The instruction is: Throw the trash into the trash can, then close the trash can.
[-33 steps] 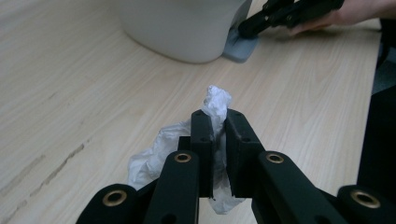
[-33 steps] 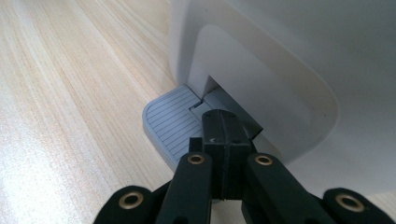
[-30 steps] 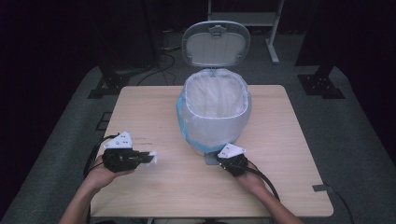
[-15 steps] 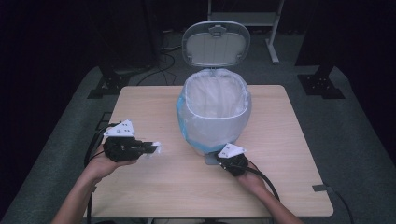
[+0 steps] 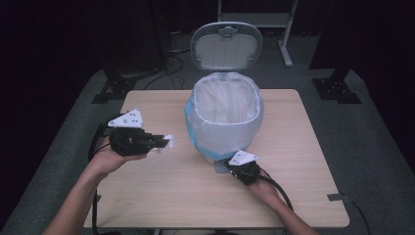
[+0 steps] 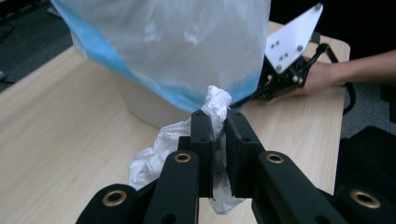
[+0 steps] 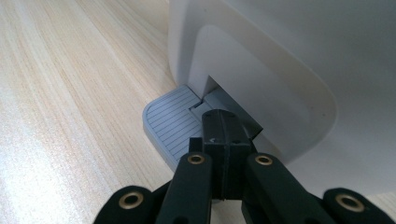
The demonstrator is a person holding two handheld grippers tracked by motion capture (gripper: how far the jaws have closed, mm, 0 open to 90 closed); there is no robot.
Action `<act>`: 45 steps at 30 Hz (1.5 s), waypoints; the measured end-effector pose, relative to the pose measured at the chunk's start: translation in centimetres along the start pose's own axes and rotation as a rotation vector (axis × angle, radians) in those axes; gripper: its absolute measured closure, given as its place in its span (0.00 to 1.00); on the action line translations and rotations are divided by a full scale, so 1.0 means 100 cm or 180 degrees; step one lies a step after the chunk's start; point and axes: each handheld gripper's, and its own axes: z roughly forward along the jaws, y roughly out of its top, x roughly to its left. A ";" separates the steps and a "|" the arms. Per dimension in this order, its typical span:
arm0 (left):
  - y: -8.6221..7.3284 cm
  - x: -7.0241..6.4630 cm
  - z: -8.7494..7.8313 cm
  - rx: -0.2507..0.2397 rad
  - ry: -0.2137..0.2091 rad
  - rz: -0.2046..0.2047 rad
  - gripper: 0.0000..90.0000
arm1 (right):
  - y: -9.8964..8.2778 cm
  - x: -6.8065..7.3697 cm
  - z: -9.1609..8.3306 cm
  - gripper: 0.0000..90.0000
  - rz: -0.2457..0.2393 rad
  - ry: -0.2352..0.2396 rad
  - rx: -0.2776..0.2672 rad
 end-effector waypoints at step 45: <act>0.107 0.001 0.012 0.0052 -0.0070 0.0312 0.92 | 0.000 0.000 0.000 1.00 0.0005 -0.0013 0.0001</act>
